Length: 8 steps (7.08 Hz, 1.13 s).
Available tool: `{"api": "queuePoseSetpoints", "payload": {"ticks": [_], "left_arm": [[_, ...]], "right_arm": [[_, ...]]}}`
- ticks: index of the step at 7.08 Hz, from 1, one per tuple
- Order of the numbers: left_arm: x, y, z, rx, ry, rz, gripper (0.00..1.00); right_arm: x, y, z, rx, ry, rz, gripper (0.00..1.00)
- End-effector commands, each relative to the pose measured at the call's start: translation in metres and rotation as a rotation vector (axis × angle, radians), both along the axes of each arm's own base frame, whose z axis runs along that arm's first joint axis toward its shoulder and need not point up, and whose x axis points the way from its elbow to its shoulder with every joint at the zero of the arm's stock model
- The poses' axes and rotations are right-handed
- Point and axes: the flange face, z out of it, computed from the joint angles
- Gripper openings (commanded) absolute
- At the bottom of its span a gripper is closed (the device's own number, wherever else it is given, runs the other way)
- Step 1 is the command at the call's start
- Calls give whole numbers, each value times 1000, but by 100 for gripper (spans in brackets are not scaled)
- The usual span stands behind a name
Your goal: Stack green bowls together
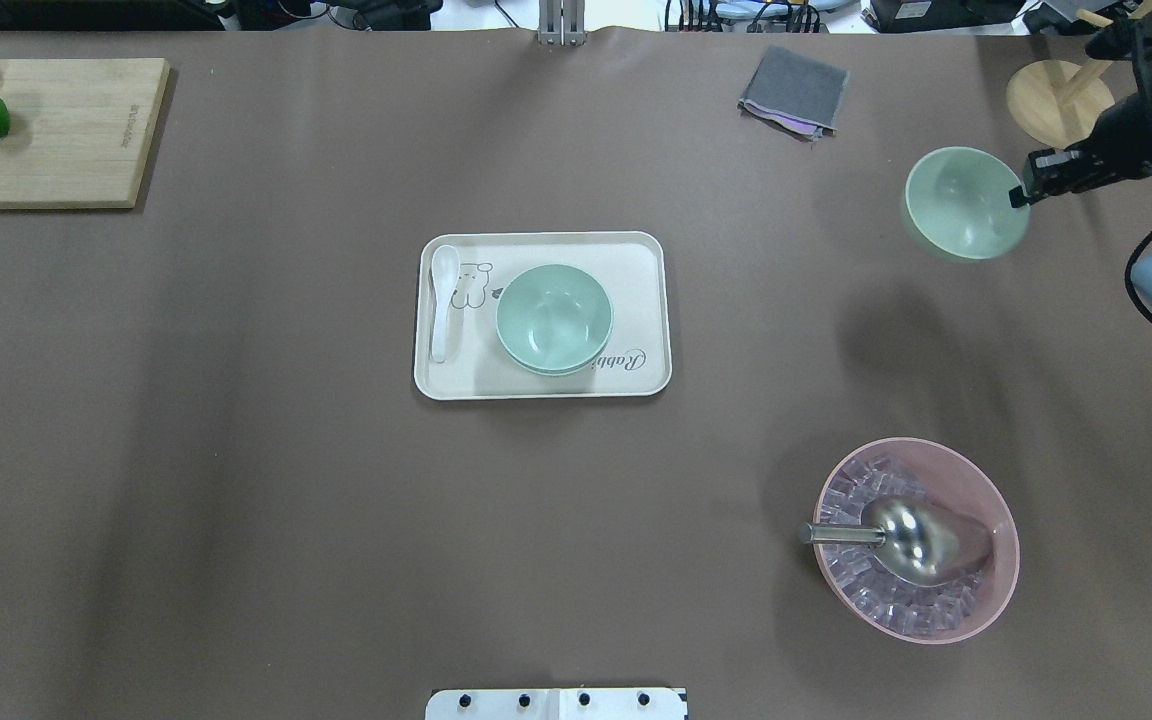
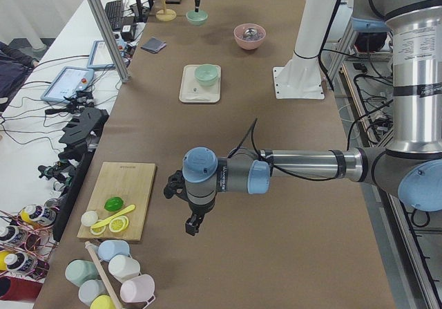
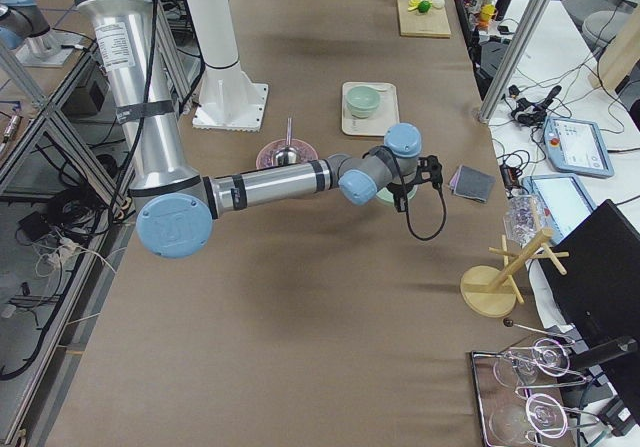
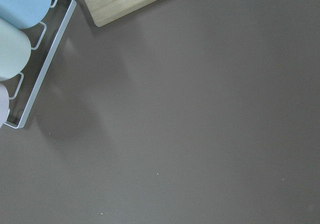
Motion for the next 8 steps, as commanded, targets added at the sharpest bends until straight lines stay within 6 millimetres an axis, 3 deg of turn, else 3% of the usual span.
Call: {"api": "queuePoseSetpoints", "payload": {"ticks": [1, 2, 3, 5, 6, 8], "left_arm": [[1, 8, 8, -17, 1, 1, 98], [1, 9, 11, -23, 2, 0, 98], [1, 9, 13, -27, 0, 1, 98], [0, 11, 14, -31, 2, 0, 98], [1, 15, 17, -37, 2, 1, 98], [1, 17, 19, -42, 2, 1, 98]], "right_arm": [[-52, -12, -74, -39, -46, 67, 0], [-87, -11, -117, -75, -20, 63, 0], [-120, 4, -166, -94, 28, 56, 0], [-179, 28, -236, -166, 10, 105, 0], [-221, 45, -258, -166, 14, 121, 0], [-278, 76, -289, -194, 61, 97, 0]]}}
